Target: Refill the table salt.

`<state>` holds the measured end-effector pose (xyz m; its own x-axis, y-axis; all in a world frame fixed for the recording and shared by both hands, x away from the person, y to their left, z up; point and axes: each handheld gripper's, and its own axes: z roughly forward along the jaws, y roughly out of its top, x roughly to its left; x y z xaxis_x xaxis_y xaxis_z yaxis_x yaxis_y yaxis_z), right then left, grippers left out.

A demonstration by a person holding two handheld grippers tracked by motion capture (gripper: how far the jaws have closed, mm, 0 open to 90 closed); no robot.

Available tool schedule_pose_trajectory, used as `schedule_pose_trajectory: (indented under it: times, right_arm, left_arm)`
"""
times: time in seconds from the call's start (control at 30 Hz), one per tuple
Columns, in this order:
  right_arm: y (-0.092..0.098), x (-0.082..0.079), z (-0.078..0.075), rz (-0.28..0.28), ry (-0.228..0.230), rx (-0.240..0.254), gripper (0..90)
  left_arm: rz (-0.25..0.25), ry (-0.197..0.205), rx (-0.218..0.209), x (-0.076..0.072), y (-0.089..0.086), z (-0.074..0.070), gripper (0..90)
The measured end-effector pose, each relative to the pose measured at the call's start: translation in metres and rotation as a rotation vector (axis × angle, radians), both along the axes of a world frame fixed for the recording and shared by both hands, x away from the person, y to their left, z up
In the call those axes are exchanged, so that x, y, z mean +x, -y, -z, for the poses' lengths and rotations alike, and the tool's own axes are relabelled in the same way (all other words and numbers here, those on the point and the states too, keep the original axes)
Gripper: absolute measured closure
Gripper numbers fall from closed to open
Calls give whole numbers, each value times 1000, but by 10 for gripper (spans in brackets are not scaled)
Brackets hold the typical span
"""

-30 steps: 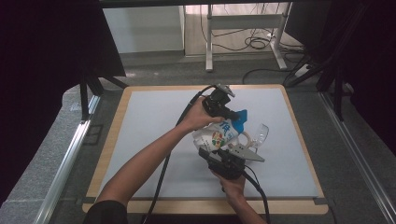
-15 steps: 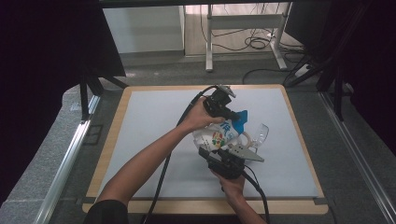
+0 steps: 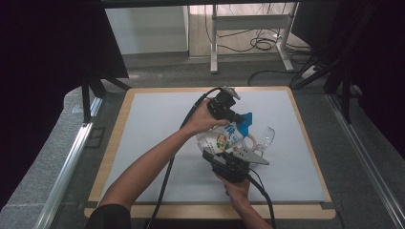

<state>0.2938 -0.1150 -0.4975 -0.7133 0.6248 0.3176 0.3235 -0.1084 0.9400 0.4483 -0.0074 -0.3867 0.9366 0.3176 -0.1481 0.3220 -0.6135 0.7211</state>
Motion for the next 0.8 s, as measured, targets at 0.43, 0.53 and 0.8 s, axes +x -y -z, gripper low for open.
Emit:
schedule_pose_trajectory:
  times: [0.43,0.53,0.8]
  right_arm:
    - [-1,0,0,-2,2,-4,581]
    - [-1,0,0,-3,2,-6,581]
    - [-2,-1,0,0,4,-10,582]
  left_arm:
    - [-5,-1,-5,0,-2,1,900]
    - [-6,1,-4,-1,-3,1,900]
    - [-7,2,-5,-1,-3,0,900]
